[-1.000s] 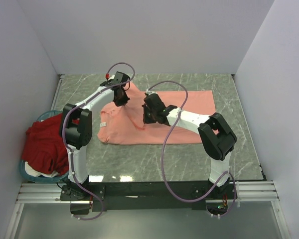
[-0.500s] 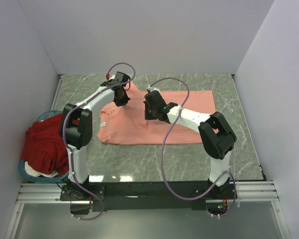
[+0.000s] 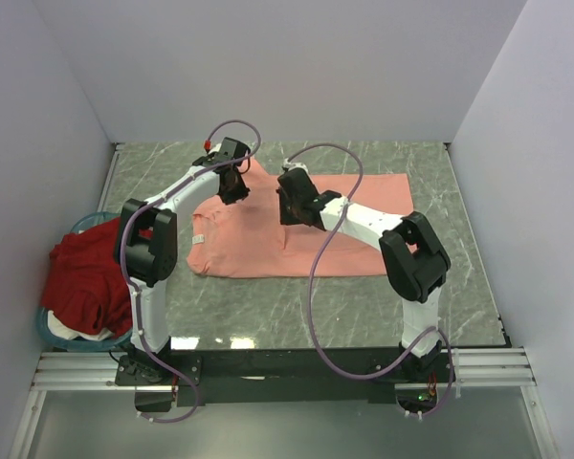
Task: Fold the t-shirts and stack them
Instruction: Fold the tshirt
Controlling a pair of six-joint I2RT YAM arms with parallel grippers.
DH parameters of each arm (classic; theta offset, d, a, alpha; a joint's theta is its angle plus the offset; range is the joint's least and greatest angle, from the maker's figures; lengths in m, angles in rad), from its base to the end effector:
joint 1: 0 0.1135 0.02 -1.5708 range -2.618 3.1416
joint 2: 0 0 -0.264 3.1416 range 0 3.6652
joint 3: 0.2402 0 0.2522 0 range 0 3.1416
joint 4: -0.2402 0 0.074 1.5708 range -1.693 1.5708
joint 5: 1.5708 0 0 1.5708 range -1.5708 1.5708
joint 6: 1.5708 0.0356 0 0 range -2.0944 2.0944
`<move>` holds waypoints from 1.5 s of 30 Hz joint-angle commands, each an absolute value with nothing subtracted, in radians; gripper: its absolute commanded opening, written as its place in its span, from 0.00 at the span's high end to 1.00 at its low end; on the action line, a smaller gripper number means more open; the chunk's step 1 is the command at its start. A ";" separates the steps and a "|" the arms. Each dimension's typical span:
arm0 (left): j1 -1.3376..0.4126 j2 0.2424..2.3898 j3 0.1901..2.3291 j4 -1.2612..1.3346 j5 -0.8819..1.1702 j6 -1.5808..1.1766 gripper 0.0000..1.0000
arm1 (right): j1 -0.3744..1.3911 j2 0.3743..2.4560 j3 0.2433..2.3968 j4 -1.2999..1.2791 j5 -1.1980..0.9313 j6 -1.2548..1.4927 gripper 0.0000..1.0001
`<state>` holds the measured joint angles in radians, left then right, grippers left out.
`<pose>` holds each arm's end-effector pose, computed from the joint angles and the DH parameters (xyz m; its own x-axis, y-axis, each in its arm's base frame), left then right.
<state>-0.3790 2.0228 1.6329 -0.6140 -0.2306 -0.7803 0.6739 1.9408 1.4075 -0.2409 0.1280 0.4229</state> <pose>0.4146 -0.1564 0.2217 -0.7302 -0.4464 -0.5173 -0.3764 0.8946 -0.2408 0.3428 0.2679 0.2103 -0.7229 -0.0564 -0.6886 -0.2752 0.9377 0.2120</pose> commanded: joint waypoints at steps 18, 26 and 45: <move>-0.543 1.620 1.085 -0.231 -0.109 -0.913 0.52 | 0.367 1.418 0.939 -0.275 0.066 0.606 0.45; -0.577 1.646 0.963 -0.144 -0.092 -0.951 0.66 | 0.201 1.394 0.752 -0.163 0.003 0.670 0.47; -0.595 1.540 0.746 -0.229 -0.186 -1.121 0.67 | 0.121 1.431 0.638 -0.250 -0.011 0.799 0.46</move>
